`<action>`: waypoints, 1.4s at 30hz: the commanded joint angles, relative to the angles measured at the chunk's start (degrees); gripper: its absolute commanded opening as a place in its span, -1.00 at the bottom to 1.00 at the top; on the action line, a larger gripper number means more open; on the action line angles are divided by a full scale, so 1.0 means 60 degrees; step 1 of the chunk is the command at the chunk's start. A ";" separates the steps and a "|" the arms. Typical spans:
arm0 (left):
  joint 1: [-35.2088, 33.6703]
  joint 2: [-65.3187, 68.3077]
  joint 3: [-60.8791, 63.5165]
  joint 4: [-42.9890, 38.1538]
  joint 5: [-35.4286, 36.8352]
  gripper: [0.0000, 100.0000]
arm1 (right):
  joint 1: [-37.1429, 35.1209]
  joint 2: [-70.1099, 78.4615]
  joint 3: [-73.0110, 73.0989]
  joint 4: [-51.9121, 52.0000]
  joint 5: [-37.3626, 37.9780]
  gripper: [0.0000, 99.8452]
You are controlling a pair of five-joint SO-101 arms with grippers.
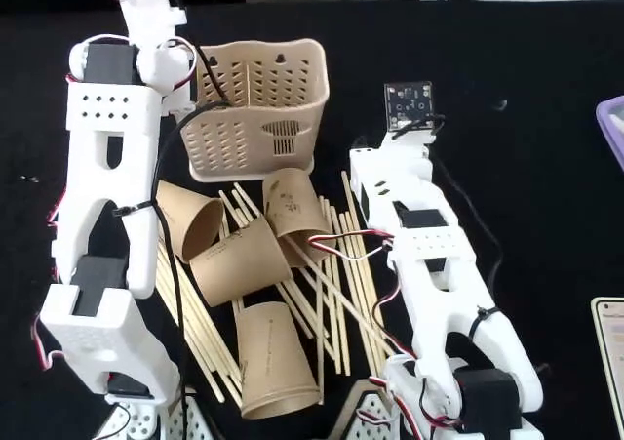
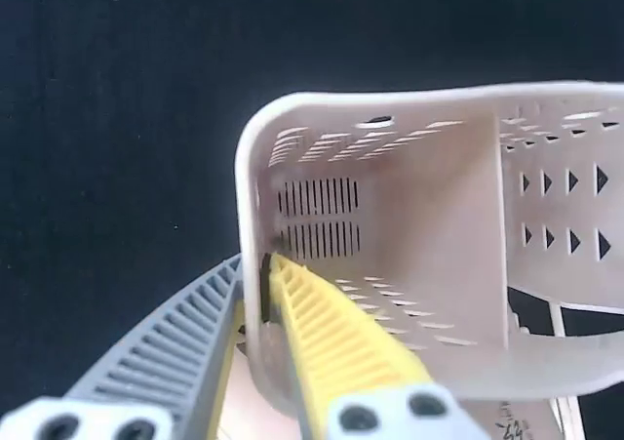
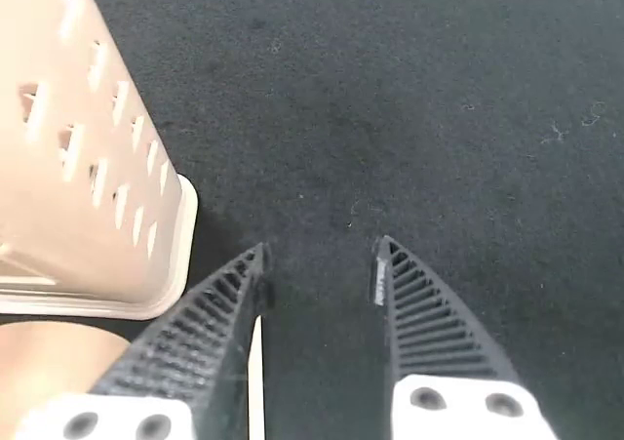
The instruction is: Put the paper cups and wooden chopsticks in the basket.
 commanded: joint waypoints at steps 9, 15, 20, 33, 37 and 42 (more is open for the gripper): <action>-0.1077 -0.0366 -0.0168 0.0000 -0.0278 -0.70 | 0.0117 0.0081 -0.0564 -0.0190 -0.0044 -0.64; -0.1004 -0.0440 -0.0183 0.0015 -0.0278 -0.55 | 0.0117 0.0081 -0.0564 -0.0190 -0.0044 -0.64; -0.0784 -0.0352 -0.0022 0.0088 -0.0308 -0.65 | 0.0117 0.0081 -0.0564 -0.0190 -0.0044 -0.64; -0.0491 -0.0484 0.0183 0.0542 -0.0410 -0.94 | 0.0117 0.0081 -0.0564 -0.0190 -0.0044 -0.64; -0.0491 -0.0366 -0.0388 0.1568 -0.1055 -0.94 | 0.0117 0.0081 -0.0564 -0.0190 -0.0044 -0.64; -0.0549 -0.0381 -0.0505 0.1685 -0.1143 -0.94 | 0.0117 0.0081 -0.0564 -0.0190 -0.0044 -0.64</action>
